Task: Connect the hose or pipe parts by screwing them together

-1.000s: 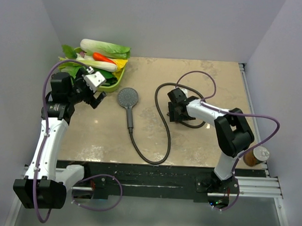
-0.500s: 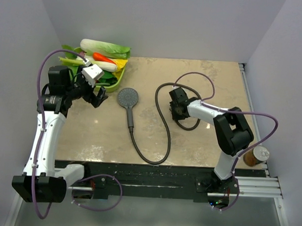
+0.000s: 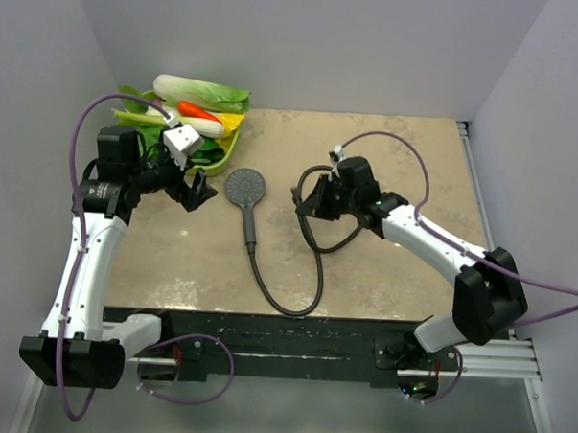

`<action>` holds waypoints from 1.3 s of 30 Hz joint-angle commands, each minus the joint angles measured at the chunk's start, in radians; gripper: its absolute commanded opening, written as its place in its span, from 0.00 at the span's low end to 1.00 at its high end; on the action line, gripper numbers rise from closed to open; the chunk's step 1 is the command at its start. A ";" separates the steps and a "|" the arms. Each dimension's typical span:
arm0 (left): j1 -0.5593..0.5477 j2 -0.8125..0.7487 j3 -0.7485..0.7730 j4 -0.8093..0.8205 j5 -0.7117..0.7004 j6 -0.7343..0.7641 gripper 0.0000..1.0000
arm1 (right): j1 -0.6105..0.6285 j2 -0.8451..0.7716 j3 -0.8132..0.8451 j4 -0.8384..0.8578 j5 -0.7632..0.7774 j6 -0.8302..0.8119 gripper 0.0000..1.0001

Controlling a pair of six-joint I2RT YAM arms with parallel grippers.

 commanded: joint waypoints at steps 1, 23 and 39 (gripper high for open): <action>-0.053 -0.026 0.013 0.001 0.029 -0.045 0.96 | 0.014 -0.046 0.136 0.022 0.015 0.057 0.00; -0.182 -0.083 -0.131 0.085 0.154 -0.155 0.99 | 0.311 -0.106 -0.135 0.729 0.291 0.633 0.00; -0.184 -0.090 -0.153 0.066 0.013 -0.089 0.99 | 0.244 0.081 0.058 0.025 0.392 0.307 0.59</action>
